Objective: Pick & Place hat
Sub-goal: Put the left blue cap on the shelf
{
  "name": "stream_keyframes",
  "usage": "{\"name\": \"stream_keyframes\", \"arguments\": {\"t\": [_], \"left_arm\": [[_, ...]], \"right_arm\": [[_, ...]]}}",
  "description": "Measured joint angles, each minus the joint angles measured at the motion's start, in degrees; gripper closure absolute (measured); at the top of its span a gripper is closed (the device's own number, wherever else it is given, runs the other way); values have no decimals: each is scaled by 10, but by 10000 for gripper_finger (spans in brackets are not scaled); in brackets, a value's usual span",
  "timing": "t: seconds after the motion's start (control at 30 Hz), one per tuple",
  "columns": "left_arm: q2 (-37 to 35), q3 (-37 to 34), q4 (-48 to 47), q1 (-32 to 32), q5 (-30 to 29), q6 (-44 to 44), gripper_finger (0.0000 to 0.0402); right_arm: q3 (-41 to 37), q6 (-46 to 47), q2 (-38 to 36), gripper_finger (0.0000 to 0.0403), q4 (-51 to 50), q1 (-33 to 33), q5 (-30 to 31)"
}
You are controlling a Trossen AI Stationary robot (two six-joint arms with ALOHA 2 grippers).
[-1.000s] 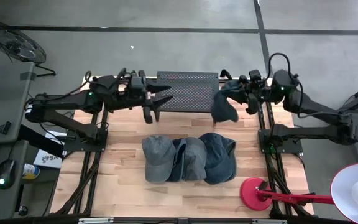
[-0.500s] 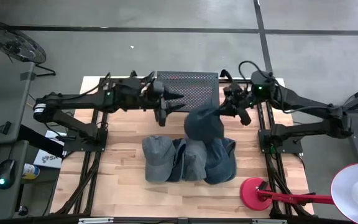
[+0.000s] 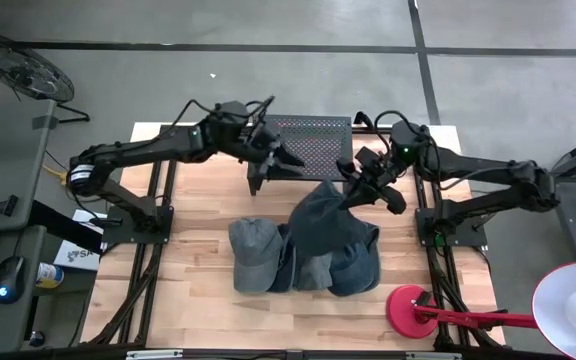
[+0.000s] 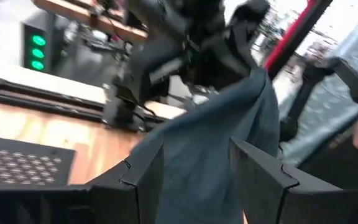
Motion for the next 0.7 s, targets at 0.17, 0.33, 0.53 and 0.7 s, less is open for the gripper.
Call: {"name": "stream_keyframes", "arguments": {"t": [0.17,0.33,0.53,0.7], "left_arm": [[26,0,30,-1,77,-7,229],[43,0,38,-1,90,-14,229],[53,-1,46,-1,84,-19,229],[52,0,47,-1,104,-26,229]], "right_arm": [[1,18,14,402,54,1,-7],[19,15,18,402,53,2,-7],[48,12,17,402,54,18,-15],[57,0,17,402,51,34,-14]]}}
